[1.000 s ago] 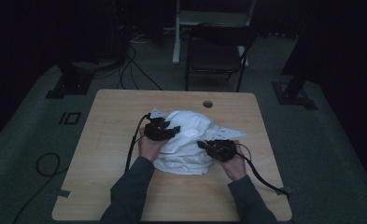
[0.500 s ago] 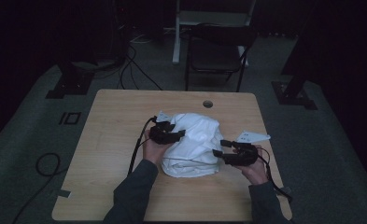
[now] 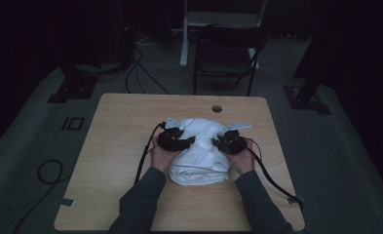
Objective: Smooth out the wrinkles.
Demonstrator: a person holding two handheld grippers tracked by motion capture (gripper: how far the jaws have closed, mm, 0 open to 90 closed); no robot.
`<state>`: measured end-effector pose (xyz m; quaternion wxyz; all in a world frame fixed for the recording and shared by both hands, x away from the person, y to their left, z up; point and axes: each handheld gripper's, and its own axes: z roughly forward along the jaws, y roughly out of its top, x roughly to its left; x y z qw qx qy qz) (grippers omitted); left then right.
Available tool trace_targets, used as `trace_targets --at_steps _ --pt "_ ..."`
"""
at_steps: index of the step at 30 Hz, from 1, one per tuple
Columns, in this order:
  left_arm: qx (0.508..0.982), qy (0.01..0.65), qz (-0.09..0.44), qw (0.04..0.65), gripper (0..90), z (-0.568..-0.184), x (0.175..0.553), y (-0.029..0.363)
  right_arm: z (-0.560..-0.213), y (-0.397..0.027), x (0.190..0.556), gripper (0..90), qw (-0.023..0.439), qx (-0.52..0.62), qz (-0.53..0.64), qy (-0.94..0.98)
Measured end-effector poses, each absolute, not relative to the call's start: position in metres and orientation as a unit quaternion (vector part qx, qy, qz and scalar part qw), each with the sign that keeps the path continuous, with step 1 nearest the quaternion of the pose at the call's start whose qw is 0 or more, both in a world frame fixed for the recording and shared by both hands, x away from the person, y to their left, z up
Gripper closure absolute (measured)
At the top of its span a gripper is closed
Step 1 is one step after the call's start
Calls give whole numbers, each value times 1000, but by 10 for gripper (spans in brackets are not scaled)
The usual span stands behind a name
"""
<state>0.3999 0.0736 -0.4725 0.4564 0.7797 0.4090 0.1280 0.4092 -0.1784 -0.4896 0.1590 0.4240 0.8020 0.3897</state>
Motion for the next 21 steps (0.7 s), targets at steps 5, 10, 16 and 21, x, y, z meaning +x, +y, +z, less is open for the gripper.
trace_targets --at_steps 5,10,16,21 --pt "772 403 131 474 432 -470 396 81 -483 -202 407 834 189 452 394 778" --pt "729 412 159 524 444 -462 391 95 -510 -201 413 831 173 460 365 791" --pt "762 402 149 485 452 -472 392 81 -534 -197 420 800 153 482 350 788" --pt "787 390 147 456 422 -488 391 63 -502 -208 408 507 171 494 400 753"
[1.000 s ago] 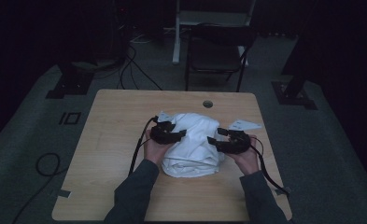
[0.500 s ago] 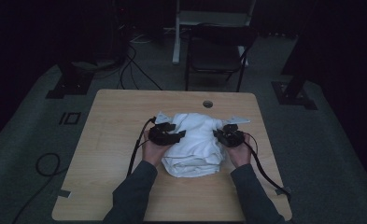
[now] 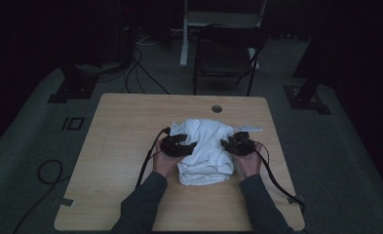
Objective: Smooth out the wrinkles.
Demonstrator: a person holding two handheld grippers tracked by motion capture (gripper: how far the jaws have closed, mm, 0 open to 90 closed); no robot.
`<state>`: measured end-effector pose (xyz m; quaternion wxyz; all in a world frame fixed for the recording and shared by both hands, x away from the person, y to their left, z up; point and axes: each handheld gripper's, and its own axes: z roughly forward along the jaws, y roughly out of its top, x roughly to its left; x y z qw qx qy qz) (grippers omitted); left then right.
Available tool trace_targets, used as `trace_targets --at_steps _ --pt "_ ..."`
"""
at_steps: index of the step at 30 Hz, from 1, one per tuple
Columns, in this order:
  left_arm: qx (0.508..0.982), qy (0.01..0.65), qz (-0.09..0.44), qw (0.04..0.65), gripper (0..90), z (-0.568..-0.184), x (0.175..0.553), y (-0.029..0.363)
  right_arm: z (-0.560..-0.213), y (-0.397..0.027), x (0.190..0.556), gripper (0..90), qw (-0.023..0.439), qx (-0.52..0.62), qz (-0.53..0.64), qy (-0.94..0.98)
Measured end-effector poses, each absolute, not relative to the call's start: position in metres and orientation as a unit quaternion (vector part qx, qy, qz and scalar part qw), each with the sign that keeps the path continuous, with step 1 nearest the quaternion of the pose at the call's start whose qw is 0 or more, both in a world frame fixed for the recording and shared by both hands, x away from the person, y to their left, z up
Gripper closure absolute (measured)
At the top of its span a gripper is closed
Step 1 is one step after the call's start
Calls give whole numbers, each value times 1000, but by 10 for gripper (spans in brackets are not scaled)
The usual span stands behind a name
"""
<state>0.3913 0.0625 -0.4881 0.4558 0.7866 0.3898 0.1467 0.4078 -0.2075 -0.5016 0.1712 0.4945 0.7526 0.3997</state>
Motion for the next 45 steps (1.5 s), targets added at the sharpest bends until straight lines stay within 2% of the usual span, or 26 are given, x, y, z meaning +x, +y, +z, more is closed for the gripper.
trace_targets --at_steps 1,4,7,8,9,11,12,18,22,24,25,27,29,31,33,35,37,41,45 --pt "786 391 147 456 420 -488 392 62 -489 -208 401 471 179 481 428 744" --pt "788 390 151 452 415 -488 392 60 -471 -198 394 441 181 438 457 753" --pt "787 393 152 450 412 -489 392 60 -481 -177 406 454 151 438 413 784" --pt "787 393 152 450 412 -489 392 60 -491 -172 412 512 124 443 395 795" --pt "790 395 152 444 412 -490 393 59 -505 -169 418 661 95 444 385 804" --pt "793 395 155 436 412 -492 393 59 -513 -169 420 807 91 447 387 801" --pt "794 393 155 437 412 -492 393 59 -511 -174 417 849 97 450 396 795" --pt "793 396 155 436 407 -495 394 58 -480 -213 396 891 172 454 413 771" --pt "794 392 153 439 398 -497 392 58 -507 -227 397 892 166 472 364 785" --pt "794 391 154 439 391 -498 390 56 -521 -227 399 875 155 482 344 791" --pt "793 391 155 441 383 -496 389 56 -522 -226 400 798 157 488 336 790" --pt "788 392 153 449 353 -492 385 59 -512 -225 397 626 188 495 342 776" --pt "784 390 151 459 347 -488 380 62 -495 -225 388 525 228 483 379 755" --pt "789 385 157 452 346 -490 376 63 -486 -221 381 519 252 452 395 760" --pt "792 386 155 447 346 -496 373 65 -492 -212 380 544 251 437 367 782" --pt "790 393 152 446 346 -504 372 68 -513 -208 384 609 234 446 331 798" --pt "790 395 152 444 345 -511 372 68 -536 -209 390 628 202 461 325 800" --pt "793 396 161 435 336 -518 375 65 -545 -212 393 637 187 477 346 786" --pt "772 391 150 477 321 -502 367 81 -534 -222 389 483 182 475 376 775"
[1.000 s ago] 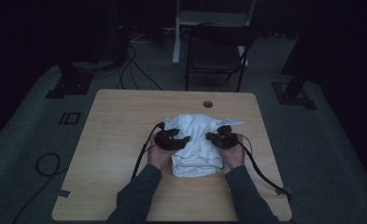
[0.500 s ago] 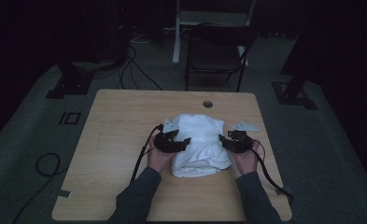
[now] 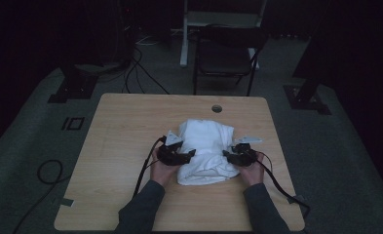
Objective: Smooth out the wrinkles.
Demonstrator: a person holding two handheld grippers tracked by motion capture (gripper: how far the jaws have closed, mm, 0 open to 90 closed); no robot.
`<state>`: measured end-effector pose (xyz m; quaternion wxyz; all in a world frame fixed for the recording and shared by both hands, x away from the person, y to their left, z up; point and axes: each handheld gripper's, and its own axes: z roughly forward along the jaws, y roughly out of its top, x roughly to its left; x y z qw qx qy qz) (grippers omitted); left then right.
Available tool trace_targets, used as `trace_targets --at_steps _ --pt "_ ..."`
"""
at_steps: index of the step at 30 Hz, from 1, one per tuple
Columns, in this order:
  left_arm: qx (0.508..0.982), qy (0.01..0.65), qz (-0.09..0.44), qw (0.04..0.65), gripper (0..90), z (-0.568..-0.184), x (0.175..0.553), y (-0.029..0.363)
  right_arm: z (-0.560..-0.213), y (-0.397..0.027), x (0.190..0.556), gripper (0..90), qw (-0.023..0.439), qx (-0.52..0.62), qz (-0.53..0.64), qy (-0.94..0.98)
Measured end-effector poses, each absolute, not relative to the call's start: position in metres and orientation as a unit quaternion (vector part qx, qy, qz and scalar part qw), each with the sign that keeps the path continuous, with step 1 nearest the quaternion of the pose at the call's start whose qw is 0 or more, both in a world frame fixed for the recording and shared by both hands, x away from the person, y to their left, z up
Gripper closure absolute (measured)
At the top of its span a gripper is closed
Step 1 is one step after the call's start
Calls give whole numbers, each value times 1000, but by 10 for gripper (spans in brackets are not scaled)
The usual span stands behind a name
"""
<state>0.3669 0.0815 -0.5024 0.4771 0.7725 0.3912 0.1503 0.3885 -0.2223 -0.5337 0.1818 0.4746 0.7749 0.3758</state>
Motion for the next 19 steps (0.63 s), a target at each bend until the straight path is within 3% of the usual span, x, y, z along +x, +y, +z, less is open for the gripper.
trace_targets --at_steps 6,12,19 --pt "743 414 182 494 314 -491 351 128 -512 -261 369 421 205 491 455 714" --pt "724 460 194 476 317 -503 345 169 -527 -280 371 406 199 528 429 705" --pt "724 481 201 451 317 -518 341 186 -534 -282 373 399 196 537 425 702"
